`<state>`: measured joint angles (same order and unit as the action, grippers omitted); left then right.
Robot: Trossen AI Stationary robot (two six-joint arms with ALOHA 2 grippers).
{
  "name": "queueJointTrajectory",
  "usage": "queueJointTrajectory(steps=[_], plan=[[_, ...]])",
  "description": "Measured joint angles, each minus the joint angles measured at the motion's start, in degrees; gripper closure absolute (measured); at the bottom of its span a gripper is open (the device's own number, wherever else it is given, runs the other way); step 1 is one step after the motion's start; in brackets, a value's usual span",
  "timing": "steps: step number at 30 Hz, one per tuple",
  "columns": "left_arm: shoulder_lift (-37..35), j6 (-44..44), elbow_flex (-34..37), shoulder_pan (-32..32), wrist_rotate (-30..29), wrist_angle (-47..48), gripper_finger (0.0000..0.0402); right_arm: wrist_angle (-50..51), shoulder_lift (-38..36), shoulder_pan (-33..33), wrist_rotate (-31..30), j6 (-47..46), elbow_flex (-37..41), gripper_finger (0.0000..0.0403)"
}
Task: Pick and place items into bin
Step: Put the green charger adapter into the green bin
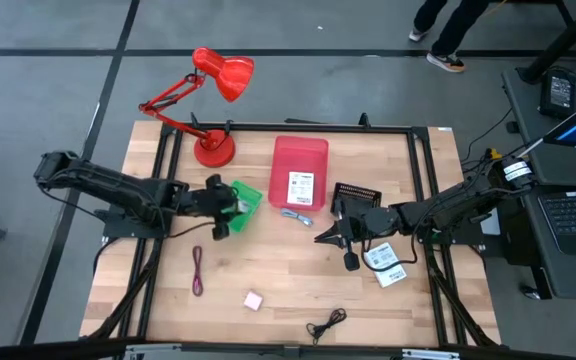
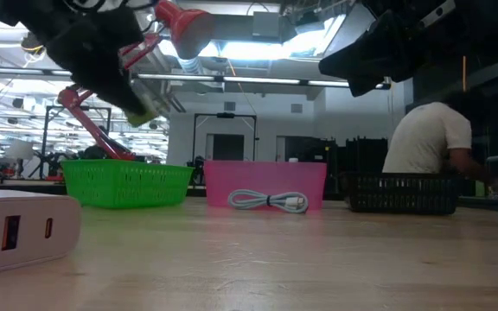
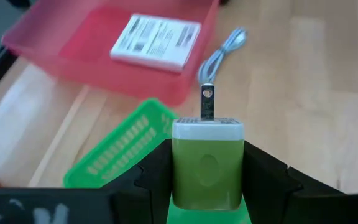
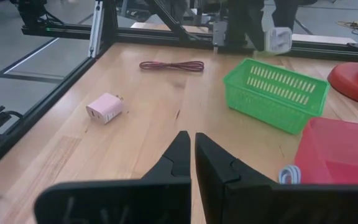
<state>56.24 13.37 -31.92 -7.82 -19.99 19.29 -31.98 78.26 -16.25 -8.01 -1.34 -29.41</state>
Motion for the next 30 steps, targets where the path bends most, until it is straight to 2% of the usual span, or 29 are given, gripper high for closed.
queueJointTrajectory(steps=[13,30], plan=[[3.92,0.98,0.00,3.02,-1.25,2.94,0.0254,0.01,0.00,0.02,-0.04,0.11,0.00,0.0396],[16.54,2.40,0.00,3.55,-1.54,2.04,0.0254,0.06,0.00,0.02,-0.04,0.10,0.00,0.0396]])
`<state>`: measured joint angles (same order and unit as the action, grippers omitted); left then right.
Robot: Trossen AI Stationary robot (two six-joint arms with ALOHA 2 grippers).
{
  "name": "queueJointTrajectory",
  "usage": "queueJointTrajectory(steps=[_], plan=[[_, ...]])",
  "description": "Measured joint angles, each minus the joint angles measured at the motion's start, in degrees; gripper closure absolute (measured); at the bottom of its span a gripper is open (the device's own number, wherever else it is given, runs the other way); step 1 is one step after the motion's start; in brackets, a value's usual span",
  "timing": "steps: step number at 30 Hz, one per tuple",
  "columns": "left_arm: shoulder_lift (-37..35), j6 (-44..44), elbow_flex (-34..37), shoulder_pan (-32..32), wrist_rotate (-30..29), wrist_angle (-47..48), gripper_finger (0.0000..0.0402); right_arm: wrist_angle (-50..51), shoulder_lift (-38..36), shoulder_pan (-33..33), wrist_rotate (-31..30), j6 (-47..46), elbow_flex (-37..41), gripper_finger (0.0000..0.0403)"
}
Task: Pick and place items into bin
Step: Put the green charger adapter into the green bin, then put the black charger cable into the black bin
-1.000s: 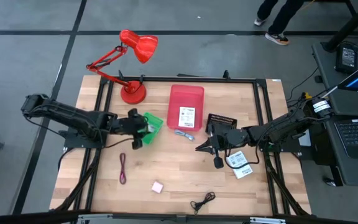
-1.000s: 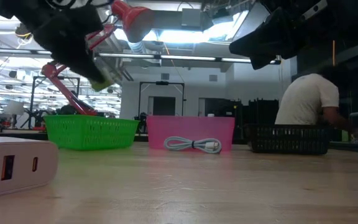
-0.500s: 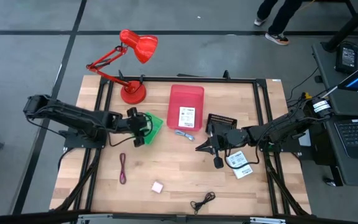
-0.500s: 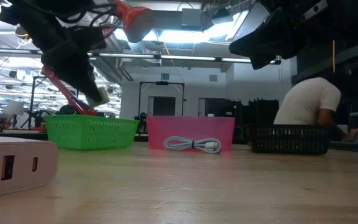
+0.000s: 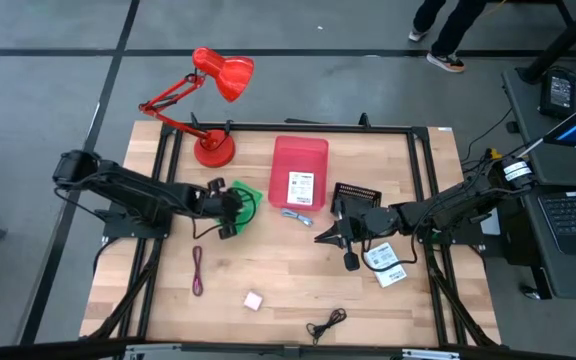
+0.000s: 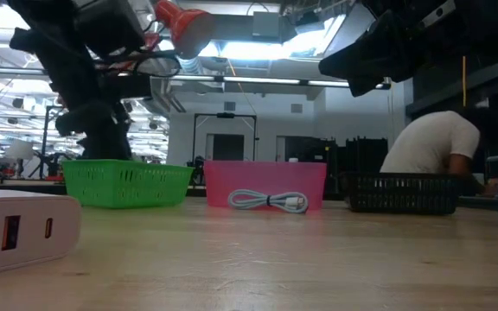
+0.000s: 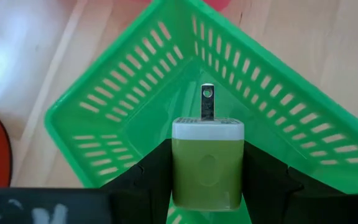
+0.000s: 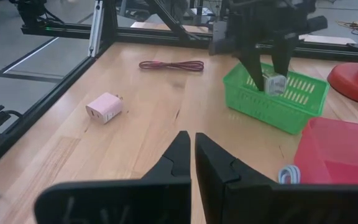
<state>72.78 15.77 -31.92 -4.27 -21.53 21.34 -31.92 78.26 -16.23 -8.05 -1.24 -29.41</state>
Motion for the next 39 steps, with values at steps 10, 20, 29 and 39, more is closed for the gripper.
queueJointTrajectory(steps=[10,20,29,39], plan=[[2.64,0.00,-0.02,0.00,0.66,-0.57,0.0234,0.00,0.00,-0.01,0.00,0.00,0.00,0.0396],[1.74,-0.06,-0.06,0.00,-1.30,-0.98,0.0216,0.02,0.00,-0.01,0.00,0.01,0.00,0.0396],[-5.74,-5.03,-3.17,-0.60,-0.02,-1.01,0.0236,0.02,0.00,-0.02,0.00,-0.04,0.00,0.0396],[-15.77,-6.05,-4.15,-4.67,3.64,-1.02,0.0277,0.04,0.00,0.00,0.02,-0.11,0.00,0.0396]])
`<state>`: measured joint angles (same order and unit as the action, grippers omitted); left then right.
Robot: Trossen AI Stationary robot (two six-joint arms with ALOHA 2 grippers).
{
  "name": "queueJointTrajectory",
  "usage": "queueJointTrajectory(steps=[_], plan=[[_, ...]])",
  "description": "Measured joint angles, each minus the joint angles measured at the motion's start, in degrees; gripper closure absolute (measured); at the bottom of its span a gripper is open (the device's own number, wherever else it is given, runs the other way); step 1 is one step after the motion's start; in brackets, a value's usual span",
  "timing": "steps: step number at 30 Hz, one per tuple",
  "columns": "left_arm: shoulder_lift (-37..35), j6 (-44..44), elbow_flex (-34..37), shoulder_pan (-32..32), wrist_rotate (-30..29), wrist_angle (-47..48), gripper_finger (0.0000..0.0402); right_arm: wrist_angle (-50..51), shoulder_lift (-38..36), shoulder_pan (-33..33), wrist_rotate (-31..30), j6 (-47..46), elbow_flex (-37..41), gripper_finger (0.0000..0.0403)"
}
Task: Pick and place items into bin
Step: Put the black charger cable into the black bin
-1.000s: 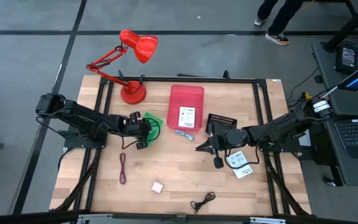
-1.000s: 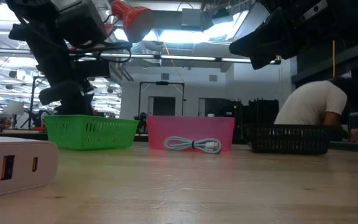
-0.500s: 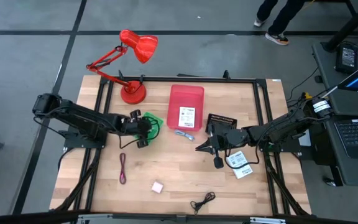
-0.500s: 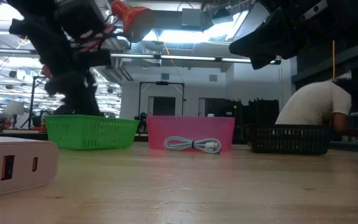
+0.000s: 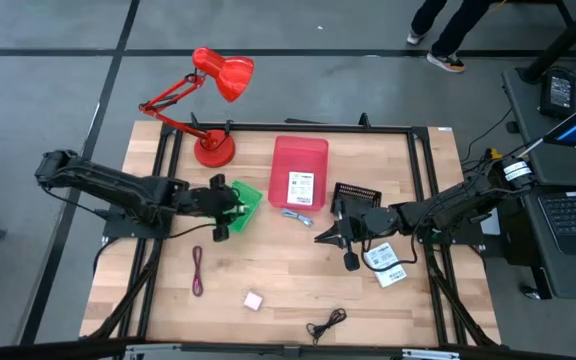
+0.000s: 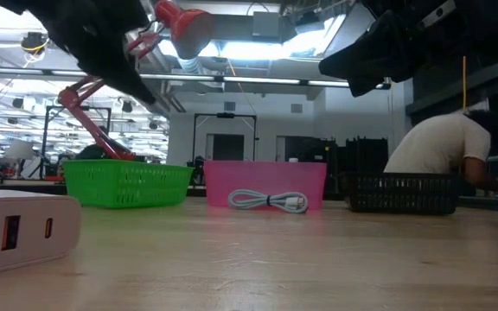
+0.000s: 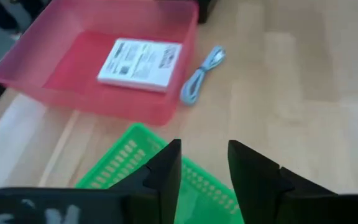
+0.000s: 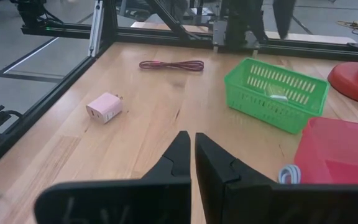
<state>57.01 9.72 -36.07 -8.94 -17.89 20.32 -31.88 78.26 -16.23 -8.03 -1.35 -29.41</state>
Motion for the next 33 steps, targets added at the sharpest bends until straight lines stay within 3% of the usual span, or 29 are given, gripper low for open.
queueJointTrajectory(steps=[6,15,22,33], plan=[[-2.91,1.44,0.00,-4.64,0.04,0.02,0.0309,0.00,0.00,-0.01,0.00,-0.08,0.00,0.0396],[-3.16,13.04,0.00,-10.62,2.48,0.07,0.0353,0.02,0.00,-0.02,0.00,-0.13,0.00,0.0396],[-3.16,13.78,0.00,-14.86,2.43,0.07,0.0396,0.11,0.00,-0.01,0.04,-1.57,-0.01,0.0396],[-2.49,13.59,0.02,-20.46,2.12,0.05,0.0398,0.46,0.00,-2.79,3.75,-1.21,-0.02,0.0396]])
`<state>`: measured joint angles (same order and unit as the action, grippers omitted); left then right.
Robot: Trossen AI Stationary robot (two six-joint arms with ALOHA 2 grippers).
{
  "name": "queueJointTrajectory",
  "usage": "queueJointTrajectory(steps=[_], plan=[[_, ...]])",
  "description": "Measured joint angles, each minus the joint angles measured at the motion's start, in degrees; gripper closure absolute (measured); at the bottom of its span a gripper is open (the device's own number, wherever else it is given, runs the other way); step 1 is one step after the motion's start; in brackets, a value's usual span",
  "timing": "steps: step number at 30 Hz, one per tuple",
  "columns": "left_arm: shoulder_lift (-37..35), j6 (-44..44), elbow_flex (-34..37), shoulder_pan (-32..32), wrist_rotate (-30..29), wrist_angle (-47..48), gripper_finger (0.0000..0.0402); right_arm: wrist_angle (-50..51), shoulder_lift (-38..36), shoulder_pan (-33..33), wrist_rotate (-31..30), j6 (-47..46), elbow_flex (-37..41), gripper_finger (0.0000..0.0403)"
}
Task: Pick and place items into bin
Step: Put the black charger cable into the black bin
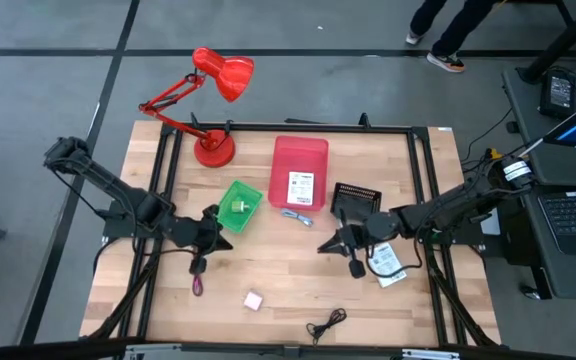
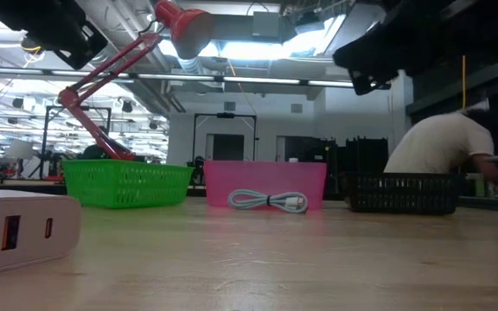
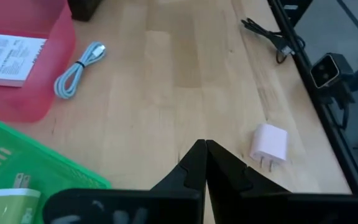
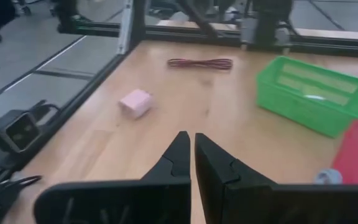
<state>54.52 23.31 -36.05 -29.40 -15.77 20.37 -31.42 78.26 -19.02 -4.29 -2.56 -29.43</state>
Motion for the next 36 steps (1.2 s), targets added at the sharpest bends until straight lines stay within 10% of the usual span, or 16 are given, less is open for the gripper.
queueJointTrajectory(steps=[13,36], plan=[[5.35,-0.04,0.00,-0.62,-2.77,-3.04,0.0398,33.79,0.02,-7.65,-5.36,-4.44,-16.40,0.0345],[12.07,-1.85,0.04,-0.62,-2.71,-6.01,0.0398,56.65,14.00,-18.65,-7.81,-11.72,-36.79,0.0246]])
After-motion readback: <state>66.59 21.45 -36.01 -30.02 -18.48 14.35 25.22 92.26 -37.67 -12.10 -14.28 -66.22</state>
